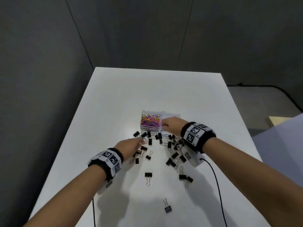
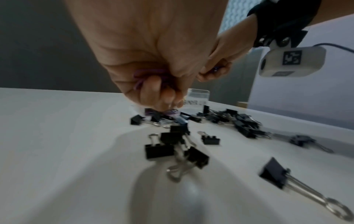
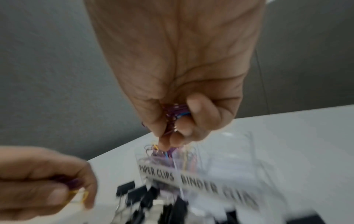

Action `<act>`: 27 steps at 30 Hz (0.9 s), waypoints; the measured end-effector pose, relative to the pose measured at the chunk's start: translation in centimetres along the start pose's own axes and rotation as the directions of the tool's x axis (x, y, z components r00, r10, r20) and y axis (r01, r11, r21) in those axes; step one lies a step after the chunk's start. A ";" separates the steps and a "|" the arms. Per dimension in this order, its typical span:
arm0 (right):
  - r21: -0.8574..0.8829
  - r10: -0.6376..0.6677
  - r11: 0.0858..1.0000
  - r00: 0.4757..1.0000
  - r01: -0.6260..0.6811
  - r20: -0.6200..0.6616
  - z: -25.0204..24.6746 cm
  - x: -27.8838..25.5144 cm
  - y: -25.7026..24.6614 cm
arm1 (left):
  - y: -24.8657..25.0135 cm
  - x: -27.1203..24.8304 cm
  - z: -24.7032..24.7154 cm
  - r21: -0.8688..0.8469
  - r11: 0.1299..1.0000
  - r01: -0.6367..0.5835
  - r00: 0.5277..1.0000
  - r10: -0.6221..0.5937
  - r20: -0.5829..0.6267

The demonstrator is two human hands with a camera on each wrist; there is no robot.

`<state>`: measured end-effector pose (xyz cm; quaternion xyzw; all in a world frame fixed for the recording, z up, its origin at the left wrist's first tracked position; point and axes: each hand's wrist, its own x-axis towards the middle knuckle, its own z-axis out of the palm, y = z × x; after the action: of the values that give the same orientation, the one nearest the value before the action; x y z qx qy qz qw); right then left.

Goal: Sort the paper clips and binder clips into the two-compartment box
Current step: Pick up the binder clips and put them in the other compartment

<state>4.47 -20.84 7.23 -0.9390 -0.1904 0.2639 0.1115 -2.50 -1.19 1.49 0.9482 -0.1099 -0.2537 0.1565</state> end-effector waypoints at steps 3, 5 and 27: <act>-0.078 0.003 0.997 0.996 -0.011 -0.094 -0.7 3.4 -1.5 | -1.2 -0.7 -0.3 0.029 1.000 0.013 1.000 -0.014 0.017; -0.120 0.035 0.992 0.994 -0.047 -0.105 -0.5 4.9 -2.3 | -1.9 -1.1 -0.5 0.058 0.998 0.016 0.999 -0.018 0.044; 0.113 -0.082 0.986 0.948 0.123 -0.309 0.0 3.8 -0.5 | -1.7 0.5 -4.5 0.056 0.994 -0.094 0.995 0.093 0.024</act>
<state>7.28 -18.77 5.66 -0.9478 -0.2019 0.1226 0.2144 0.45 1.38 4.40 0.9434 -0.1630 -0.2528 0.1398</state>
